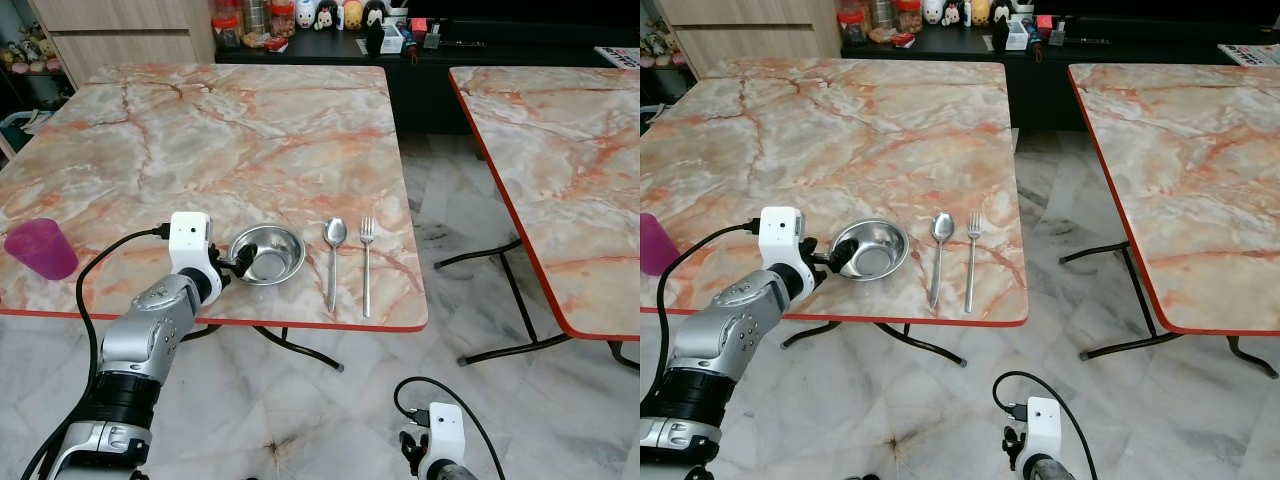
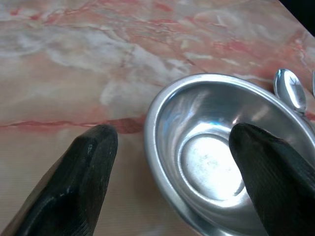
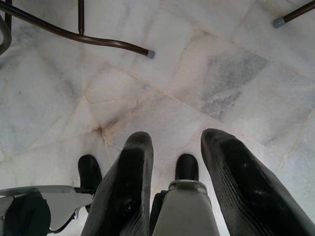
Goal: Setting the table
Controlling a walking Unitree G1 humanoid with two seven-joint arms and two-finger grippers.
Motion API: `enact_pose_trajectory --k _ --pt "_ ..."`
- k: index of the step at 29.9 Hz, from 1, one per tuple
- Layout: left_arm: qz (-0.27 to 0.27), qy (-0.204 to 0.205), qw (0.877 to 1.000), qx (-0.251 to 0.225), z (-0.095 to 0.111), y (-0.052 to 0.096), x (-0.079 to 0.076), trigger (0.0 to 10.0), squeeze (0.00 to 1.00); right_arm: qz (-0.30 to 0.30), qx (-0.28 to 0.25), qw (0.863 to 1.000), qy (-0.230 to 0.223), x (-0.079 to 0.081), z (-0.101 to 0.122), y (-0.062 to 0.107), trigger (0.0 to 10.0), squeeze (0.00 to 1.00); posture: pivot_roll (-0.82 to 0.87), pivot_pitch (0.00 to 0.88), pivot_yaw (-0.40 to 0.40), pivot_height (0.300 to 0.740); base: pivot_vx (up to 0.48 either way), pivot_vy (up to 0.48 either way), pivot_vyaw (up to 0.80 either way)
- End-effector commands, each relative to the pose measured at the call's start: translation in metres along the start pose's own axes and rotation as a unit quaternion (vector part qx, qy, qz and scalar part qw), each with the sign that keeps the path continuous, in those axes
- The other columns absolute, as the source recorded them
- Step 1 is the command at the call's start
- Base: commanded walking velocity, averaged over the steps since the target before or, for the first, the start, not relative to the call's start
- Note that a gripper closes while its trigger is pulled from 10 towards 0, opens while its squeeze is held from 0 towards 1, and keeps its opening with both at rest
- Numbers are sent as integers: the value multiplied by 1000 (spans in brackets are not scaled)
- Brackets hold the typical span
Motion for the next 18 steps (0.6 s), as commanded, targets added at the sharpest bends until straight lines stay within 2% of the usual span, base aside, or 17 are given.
enact_pose_trajectory --k 1,6,13,18 --pt "7 5 1000 16 -4 -2 1 10000 0 -3 6 1000 -3 -1 -3 1 10000 0 75 128 6 740 0 0 0" --pt "26 7 999 33 -8 -7 2 10000 0 -2 7 1000 -5 -1 -4 1 10000 0 76 131 6 740 0 0 0" --pt "40 12 999 31 -7 -12 3 10000 0 -4 6 1000 -6 -2 -3 1 10000 0 71 130 7 740 0 0 0" --pt "39 31 998 39 -8 -15 3 10000 0 -5 5 1000 -8 -2 -2 0 10000 0 71 131 8 740 0 0 0"
Point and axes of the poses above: a point about 5 cm out from each wrist's last joint towards the gripper, its own y axis pointing back from the gripper into the wrist, its own z axis along the axis of the wrist's last joint, x = y × z, the point moved 3 cm from there along -y, pointing out of the wrist towards the gripper, and after that the axes turned 8 degrees about y, right-handed, at the moved point
